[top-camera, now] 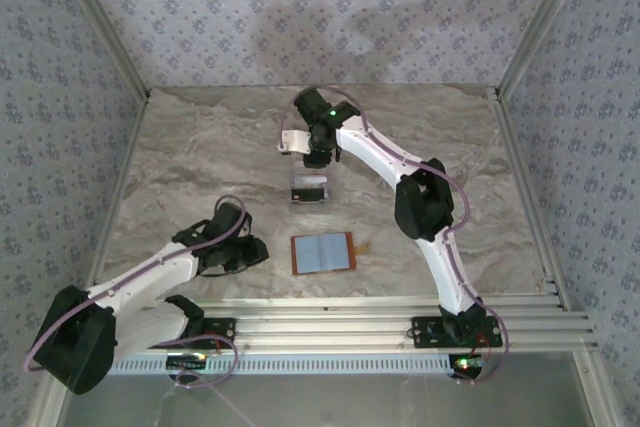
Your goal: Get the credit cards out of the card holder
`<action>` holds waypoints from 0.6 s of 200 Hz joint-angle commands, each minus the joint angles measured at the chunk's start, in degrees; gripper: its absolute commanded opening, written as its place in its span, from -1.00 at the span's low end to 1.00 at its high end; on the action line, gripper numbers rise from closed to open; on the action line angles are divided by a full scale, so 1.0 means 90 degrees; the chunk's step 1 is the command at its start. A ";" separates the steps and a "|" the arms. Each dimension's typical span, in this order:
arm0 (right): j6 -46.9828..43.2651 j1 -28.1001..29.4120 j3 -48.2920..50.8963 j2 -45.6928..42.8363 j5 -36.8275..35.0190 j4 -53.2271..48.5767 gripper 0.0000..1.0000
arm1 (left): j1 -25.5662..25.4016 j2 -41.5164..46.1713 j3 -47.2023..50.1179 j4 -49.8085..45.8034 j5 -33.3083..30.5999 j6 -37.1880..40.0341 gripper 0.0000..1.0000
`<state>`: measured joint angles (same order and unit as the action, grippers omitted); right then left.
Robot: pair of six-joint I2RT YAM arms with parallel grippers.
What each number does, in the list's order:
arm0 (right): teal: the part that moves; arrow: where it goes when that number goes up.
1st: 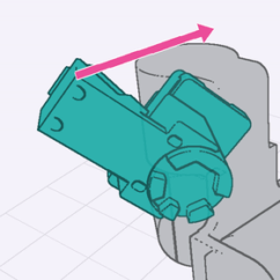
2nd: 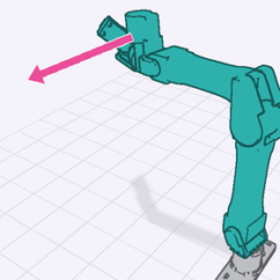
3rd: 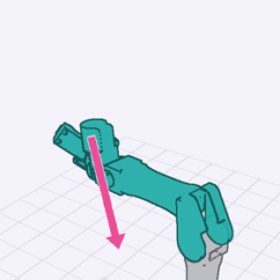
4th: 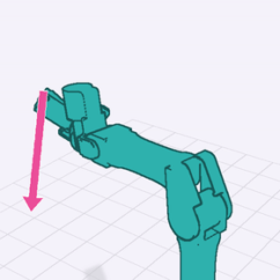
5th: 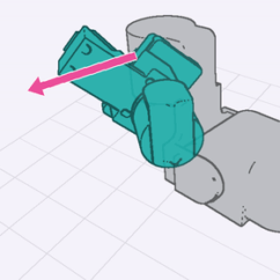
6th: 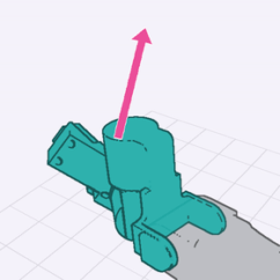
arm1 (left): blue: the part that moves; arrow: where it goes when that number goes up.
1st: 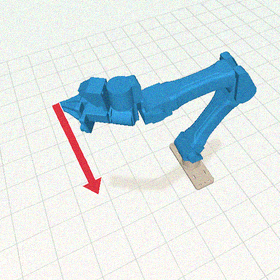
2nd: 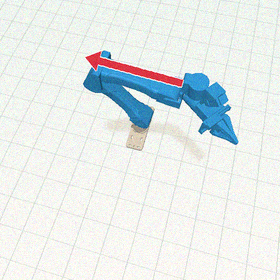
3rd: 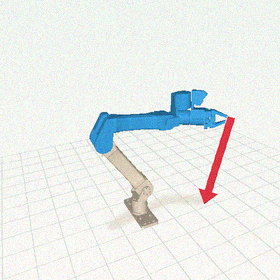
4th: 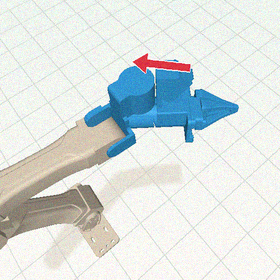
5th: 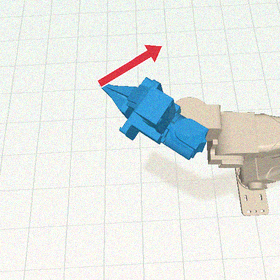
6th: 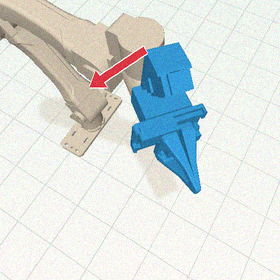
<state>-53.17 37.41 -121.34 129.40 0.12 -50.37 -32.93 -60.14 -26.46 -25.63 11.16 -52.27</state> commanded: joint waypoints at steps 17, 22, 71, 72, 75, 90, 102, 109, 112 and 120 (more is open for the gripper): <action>0.0477 -0.0169 0.0567 -0.1038 0.0067 0.0464 -0.21 | 0.0198 -0.0208 -0.0405 -0.0168 0.0118 0.0411 -0.34; 0.0628 -0.0190 0.0692 -0.1145 0.0083 0.0520 -0.19 | 0.0219 -0.0234 -0.0426 -0.0151 0.0109 0.0458 -0.32; 0.1285 -0.0345 0.2422 -0.2399 0.0754 0.1297 0.05 | 0.0512 -0.0737 -0.0757 0.0041 0.0212 0.0819 -0.28; 0.1287 -0.0337 0.2454 -0.2412 0.0766 0.1318 0.05 | 0.0508 -0.0748 -0.0764 0.0048 0.0214 0.0823 -0.28; 0.1286 -0.0309 0.2530 -0.2453 0.0799 0.1385 0.06 | 0.0513 -0.0787 -0.0791 0.0068 0.0237 0.0829 -0.28; 0.1268 -0.0210 0.2828 -0.2486 0.0878 0.1610 0.11 | 0.0524 -0.0986 -0.0904 0.0143 0.0335 0.0883 -0.28; 0.1256 -0.0160 0.2903 -0.2388 0.0899 0.1701 0.15 | 0.0521 -0.1113 -0.0965 0.0199 0.0408 0.0917 -0.28; 0.1252 -0.0135 0.2924 -0.2304 0.0905 0.1743 0.16 | 0.0521 -0.1171 -0.0993 0.0219 0.0438 0.0932 -0.28; 0.1253 -0.0128 0.2925 -0.2272 0.0897 0.1742 0.17 | 0.0524 -0.1190 -0.1003 0.0220 0.0453 0.0927 -0.28; 0.1274 -0.0109 0.2901 -0.2157 0.0902 0.1748 0.20 | 0.0523 -0.1225 -0.1024 0.0231 0.0476 0.0944 -0.28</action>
<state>-43.18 35.51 -96.20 107.46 5.98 -37.19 -28.49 -69.95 -33.82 -24.32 13.39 -45.58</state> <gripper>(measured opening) 0.584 0.360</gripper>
